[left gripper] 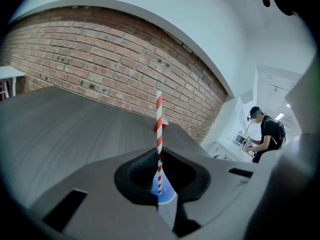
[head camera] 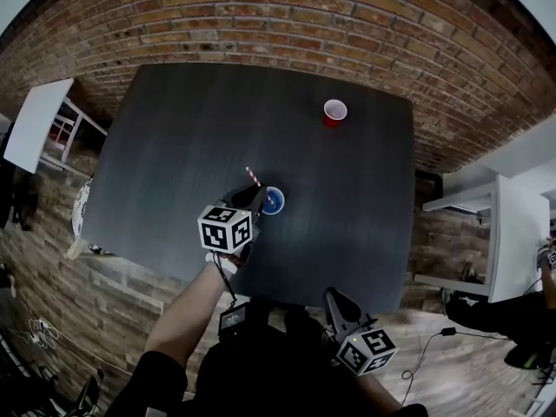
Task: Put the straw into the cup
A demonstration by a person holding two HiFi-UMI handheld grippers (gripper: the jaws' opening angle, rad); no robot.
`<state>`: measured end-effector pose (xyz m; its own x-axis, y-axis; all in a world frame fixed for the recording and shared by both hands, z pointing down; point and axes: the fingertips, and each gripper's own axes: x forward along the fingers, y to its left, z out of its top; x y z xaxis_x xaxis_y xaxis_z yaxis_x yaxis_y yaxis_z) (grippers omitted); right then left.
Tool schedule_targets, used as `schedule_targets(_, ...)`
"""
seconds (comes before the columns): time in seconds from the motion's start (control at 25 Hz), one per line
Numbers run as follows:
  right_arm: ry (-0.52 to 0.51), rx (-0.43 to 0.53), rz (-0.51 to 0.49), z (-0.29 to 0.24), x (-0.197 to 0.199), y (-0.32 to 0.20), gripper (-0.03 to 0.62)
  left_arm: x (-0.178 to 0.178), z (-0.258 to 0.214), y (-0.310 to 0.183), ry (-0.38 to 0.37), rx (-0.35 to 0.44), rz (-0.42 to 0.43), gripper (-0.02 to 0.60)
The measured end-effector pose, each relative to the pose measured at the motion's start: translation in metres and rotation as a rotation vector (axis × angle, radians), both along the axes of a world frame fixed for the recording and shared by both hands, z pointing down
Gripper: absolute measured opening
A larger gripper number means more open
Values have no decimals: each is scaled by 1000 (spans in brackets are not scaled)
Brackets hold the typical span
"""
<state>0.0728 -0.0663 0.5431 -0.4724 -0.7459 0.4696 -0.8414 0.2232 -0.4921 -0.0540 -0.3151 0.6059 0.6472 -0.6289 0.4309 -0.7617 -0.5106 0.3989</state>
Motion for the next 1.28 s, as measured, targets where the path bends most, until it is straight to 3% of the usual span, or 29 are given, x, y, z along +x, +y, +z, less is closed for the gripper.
schedule_targets(0.76,2,-23,8,7,9,-1,23,13,34,3,-92,-42,32,41)
schedule_targets(0.88,1,-21,11,7,10,-3,23,13,36,3,-109,-48,40,108)
schedule_targets(1.28,6,18,-3,-9,9,-11,23,-4,7,28,-124,0,64,123)
